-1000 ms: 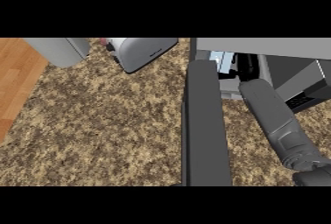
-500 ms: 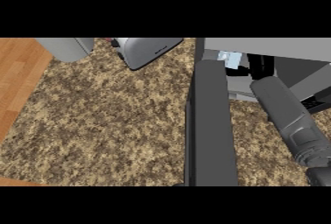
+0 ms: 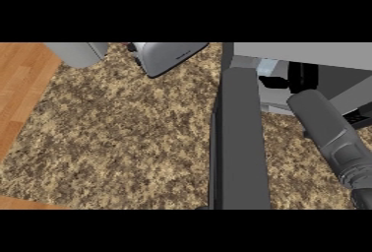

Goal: Pick up the milk, place it into the microwave and close the microwave

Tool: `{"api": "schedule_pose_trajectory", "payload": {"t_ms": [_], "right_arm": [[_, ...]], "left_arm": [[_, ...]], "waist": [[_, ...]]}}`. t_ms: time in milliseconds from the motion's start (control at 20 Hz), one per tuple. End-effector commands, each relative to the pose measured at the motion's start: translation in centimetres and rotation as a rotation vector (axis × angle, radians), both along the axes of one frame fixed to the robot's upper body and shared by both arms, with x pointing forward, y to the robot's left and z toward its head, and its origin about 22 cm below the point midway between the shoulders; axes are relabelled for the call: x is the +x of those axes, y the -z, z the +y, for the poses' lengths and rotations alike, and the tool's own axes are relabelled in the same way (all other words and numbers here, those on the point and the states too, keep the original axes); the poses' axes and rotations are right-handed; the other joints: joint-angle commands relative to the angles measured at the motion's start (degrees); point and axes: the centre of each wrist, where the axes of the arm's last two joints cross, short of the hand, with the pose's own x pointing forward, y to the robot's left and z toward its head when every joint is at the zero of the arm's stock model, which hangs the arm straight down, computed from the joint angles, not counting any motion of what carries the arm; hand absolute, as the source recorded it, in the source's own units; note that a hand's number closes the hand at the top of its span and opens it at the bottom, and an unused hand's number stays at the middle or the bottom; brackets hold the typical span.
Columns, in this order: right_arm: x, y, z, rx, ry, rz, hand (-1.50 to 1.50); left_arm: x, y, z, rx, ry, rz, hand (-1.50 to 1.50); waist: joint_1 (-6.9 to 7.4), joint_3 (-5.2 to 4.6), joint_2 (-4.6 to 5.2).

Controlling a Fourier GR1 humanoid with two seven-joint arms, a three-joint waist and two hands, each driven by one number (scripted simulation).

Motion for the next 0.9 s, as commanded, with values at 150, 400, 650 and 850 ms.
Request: {"api": "schedule_pose_trajectory", "payload": {"t_ms": [150,400,650,850], "right_arm": [[0.6,-0.8,1.3,0.017,-0.126,-0.018,-1.50],[0.9,-1.2,2.5,0.075,-0.213,0.011,-1.50],[0.8,-0.6,4.1,0.229,-0.325,0.031,-1.50],[-0.1,0.9,3.0,0.344,-0.356,0.030,-1.50]], "left_arm": [[1.3,0.3,-0.3,0.017,0.057,0.017,-1.50],[2.1,0.5,-1.0,0.037,0.121,0.023,-1.50],[2.8,1.2,-1.5,0.033,0.198,0.033,-1.50],[2.3,0.9,-2.3,0.045,0.263,0.015,-1.50]], "waist": [[-0.32,0.13,0.03],[-0.57,0.05,-0.29],[-1.97,-0.01,-1.01],[-1.88,0.07,-1.31]]}}
